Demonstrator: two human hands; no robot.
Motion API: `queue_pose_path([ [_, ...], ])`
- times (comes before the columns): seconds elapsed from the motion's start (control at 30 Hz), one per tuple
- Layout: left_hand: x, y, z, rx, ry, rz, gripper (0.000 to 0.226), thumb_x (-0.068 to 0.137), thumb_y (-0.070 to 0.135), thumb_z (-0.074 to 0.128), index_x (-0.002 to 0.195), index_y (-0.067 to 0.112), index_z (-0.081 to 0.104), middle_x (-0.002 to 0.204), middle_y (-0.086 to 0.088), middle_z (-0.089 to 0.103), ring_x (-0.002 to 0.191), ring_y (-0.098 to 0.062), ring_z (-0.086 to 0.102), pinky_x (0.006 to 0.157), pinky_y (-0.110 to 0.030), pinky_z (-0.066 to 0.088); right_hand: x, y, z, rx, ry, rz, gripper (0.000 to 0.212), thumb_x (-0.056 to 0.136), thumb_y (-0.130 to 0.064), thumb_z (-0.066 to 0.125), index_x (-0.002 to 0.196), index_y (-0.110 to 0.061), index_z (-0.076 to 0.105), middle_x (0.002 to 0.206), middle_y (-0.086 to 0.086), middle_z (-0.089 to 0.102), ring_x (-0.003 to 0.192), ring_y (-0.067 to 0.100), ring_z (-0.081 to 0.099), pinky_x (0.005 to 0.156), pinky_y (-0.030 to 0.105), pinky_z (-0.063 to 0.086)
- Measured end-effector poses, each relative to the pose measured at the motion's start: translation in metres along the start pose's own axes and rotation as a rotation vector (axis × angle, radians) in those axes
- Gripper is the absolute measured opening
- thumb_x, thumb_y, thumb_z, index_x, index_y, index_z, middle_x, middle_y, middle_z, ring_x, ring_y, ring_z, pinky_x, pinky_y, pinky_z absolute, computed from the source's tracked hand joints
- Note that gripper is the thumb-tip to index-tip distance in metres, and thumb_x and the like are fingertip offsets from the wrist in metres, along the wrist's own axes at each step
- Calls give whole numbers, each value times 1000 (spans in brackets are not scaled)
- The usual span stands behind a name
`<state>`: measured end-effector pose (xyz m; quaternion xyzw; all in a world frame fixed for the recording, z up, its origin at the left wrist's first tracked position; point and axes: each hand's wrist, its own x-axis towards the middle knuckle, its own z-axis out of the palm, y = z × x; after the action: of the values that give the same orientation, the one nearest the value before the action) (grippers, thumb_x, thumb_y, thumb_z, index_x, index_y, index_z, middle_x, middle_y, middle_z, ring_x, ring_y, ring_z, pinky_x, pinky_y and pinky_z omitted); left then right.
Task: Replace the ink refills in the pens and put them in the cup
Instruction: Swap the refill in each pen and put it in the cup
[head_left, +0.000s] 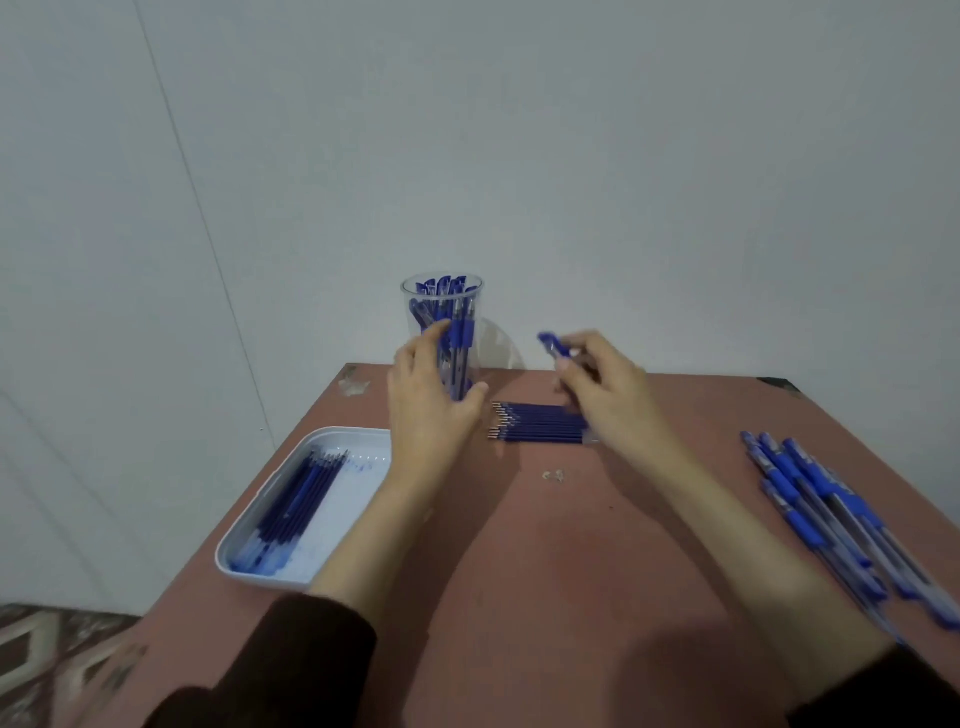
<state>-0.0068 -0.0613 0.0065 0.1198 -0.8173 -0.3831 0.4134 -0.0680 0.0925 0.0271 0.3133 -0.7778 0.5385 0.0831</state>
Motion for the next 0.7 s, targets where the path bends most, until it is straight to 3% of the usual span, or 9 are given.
queue_pose_path([
  [0.07, 24, -6, -6, 59, -16, -87, 86, 73, 18, 78, 144, 14, 31, 142, -13, 38, 130, -27, 37, 108, -34, 29, 22, -25, 2, 68, 26, -40, 10, 98, -18, 46, 98, -27, 47, 74, -7, 66, 77, 26, 62, 78, 40, 48],
  [0.2, 62, -23, -3, -5, -100, -224, 119, 67, 34, 85, 151, 11, 5, 156, -12, 22, 142, -29, 26, 115, -41, 25, 70, -79, 13, 210, 131, -188, 6, 101, -15, 41, 105, -16, 38, 77, 0, 67, 64, 9, 58, 59, 17, 44],
  [0.23, 67, -26, -1, -50, -127, -244, 122, 66, 37, 85, 152, 14, 1, 156, -10, 23, 141, -28, 28, 114, -40, 27, 80, -89, 17, 229, 168, -223, 6, 101, -14, 40, 105, -16, 37, 77, 1, 66, 62, 9, 57, 58, 18, 45],
  [0.33, 71, -35, 4, -141, -175, -234, 109, 71, 31, 82, 150, 16, 9, 148, -9, 40, 133, -27, 42, 104, -33, 36, 109, -101, 35, 179, 240, -289, 6, 100, -14, 39, 103, -18, 35, 73, -1, 64, 64, 17, 58, 69, 40, 51],
  [0.4, 71, -40, 7, -192, -157, -205, 97, 71, 26, 82, 146, 14, 21, 142, -9, 46, 130, -26, 46, 100, -31, 39, 122, -99, 47, 91, 235, -287, 6, 100, -15, 38, 103, -18, 35, 74, 1, 64, 67, 24, 59, 72, 46, 51],
  [0.5, 70, -45, 7, -217, -152, -182, 95, 71, 27, 82, 145, 14, 24, 141, -7, 47, 129, -24, 46, 101, -32, 40, 134, -85, 62, -37, 183, -236, 11, 100, -16, 39, 110, -11, 40, 81, 11, 65, 71, 31, 59, 70, 46, 47],
  [0.57, 70, -46, 7, -225, -147, -172, 97, 70, 27, 83, 146, 14, 24, 140, -6, 47, 128, -22, 46, 102, -33, 40, 138, -73, 70, -97, 157, -212, 12, 99, -16, 41, 109, -9, 42, 83, 6, 59, 68, 25, 54, 69, 43, 45],
  [0.7, 69, -47, 7, -253, -152, -146, 91, 71, 23, 83, 143, 15, 28, 129, -1, 53, 113, -9, 52, 84, -13, 40, 140, -59, 80, -213, 93, -196, 19, 95, -11, 46, 114, -9, 45, 78, 2, 56, 69, 21, 53, 70, 40, 46],
])
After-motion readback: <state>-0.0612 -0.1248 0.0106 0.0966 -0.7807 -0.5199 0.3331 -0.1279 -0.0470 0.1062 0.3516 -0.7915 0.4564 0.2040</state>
